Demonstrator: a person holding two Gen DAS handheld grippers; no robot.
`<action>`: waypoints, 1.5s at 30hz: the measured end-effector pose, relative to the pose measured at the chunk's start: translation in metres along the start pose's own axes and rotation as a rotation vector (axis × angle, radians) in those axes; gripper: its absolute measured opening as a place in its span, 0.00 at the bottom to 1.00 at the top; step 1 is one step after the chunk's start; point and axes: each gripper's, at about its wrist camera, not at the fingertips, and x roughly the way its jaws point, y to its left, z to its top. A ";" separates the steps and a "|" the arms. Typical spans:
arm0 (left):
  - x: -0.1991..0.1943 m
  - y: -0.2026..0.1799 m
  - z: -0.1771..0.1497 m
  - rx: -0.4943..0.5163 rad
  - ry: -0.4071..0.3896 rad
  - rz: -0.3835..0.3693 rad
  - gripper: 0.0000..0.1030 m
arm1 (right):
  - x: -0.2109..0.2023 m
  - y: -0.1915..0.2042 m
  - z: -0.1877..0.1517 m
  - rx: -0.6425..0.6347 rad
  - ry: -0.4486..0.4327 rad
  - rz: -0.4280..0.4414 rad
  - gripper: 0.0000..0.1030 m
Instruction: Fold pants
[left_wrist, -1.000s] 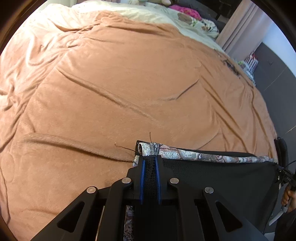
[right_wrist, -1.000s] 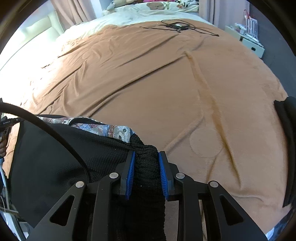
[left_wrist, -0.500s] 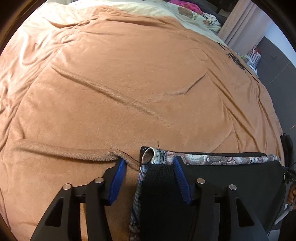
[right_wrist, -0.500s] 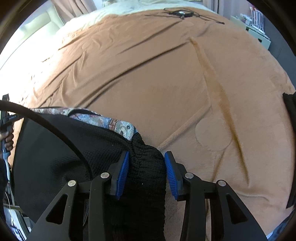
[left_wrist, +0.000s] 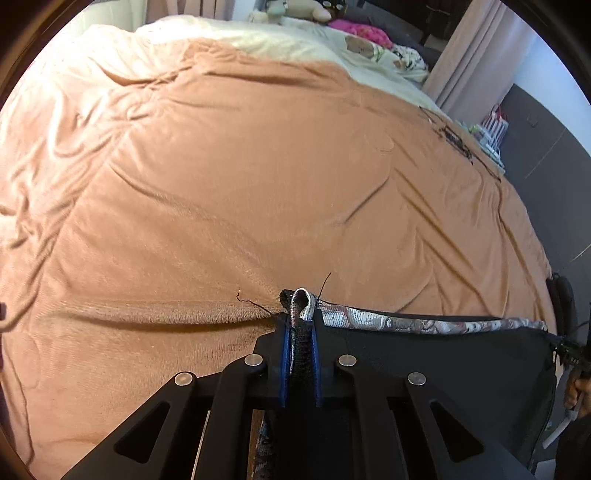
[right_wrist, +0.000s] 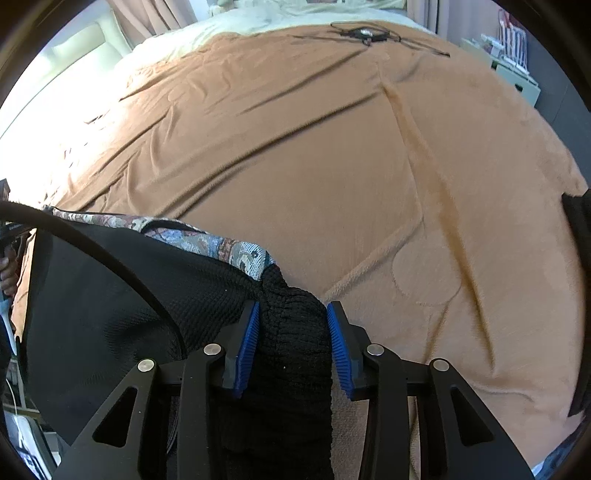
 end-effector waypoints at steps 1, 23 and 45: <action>-0.001 -0.002 0.002 0.001 -0.009 0.002 0.10 | -0.003 0.002 0.000 -0.004 -0.010 -0.003 0.31; 0.029 0.026 -0.010 -0.126 0.089 0.088 0.33 | 0.009 0.020 0.000 -0.021 -0.003 -0.066 0.42; -0.100 0.024 -0.118 -0.182 0.015 0.013 0.48 | -0.088 0.039 -0.059 0.025 -0.094 0.024 0.48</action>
